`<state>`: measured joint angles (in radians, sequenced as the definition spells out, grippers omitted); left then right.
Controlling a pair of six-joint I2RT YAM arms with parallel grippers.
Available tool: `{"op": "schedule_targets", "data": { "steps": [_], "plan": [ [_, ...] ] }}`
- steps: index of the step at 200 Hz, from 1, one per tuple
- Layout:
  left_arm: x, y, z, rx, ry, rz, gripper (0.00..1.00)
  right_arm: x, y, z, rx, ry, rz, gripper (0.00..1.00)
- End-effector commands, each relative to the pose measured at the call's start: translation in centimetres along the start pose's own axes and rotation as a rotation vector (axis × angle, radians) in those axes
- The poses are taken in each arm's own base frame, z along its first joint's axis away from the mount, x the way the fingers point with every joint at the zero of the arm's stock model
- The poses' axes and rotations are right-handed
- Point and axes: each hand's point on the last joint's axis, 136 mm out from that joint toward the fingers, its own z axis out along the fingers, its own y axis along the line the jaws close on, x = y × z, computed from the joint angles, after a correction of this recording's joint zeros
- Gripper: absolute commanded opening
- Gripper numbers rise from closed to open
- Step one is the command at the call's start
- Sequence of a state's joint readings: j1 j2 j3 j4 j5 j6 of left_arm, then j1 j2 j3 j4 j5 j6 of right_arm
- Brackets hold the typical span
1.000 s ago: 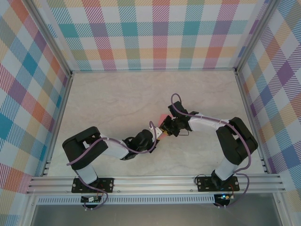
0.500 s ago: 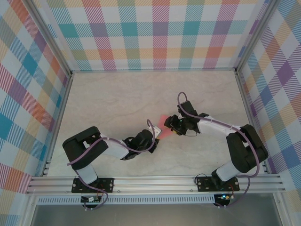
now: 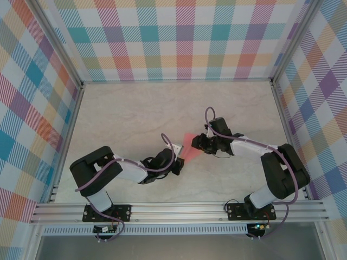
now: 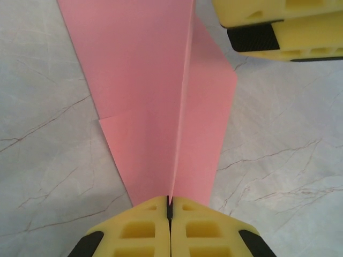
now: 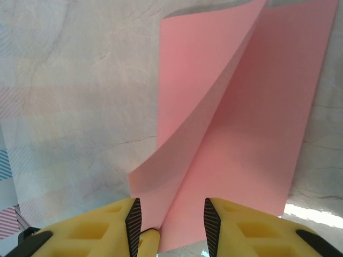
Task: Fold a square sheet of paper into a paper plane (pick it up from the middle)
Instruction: Fourth fold the wing at the center of the table.
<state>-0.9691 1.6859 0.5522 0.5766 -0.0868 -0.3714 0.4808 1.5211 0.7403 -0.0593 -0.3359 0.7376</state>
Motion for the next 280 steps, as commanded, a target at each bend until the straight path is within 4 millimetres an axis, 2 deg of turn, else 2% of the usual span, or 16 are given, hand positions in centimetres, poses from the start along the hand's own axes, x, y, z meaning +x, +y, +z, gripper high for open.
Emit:
{"op": "schedule_targets", "data": {
  "steps": [1,93,195,212,230,280],
  "plan": [
    [-0.2,0.0,-0.7,0.025,-0.003,-0.107,0.05,0.2,0.6,0.2,-0.053,0.015,-0.063,0.37],
    [0.3,1.1,-0.5,0.035,0.006,-0.198,0.05,0.9,0.1,1.9,-0.061,0.091,-0.06,0.28],
    [0.4,1.1,-0.4,0.046,0.016,-0.208,0.08,0.3,0.0,3.6,-0.058,0.124,-0.007,0.32],
    [0.2,1.1,-0.4,0.048,0.022,-0.227,0.1,0.5,-0.4,3.9,-0.049,0.134,-0.001,0.32],
    [-0.1,0.8,-0.5,0.052,0.032,-0.239,0.18,0.8,-0.9,4.2,-0.032,0.147,0.009,0.33],
    [-2.0,0.7,-1.1,0.067,0.006,-0.303,0.32,1.1,-2.0,4.6,0.012,0.167,0.028,0.37]
  ]
}}
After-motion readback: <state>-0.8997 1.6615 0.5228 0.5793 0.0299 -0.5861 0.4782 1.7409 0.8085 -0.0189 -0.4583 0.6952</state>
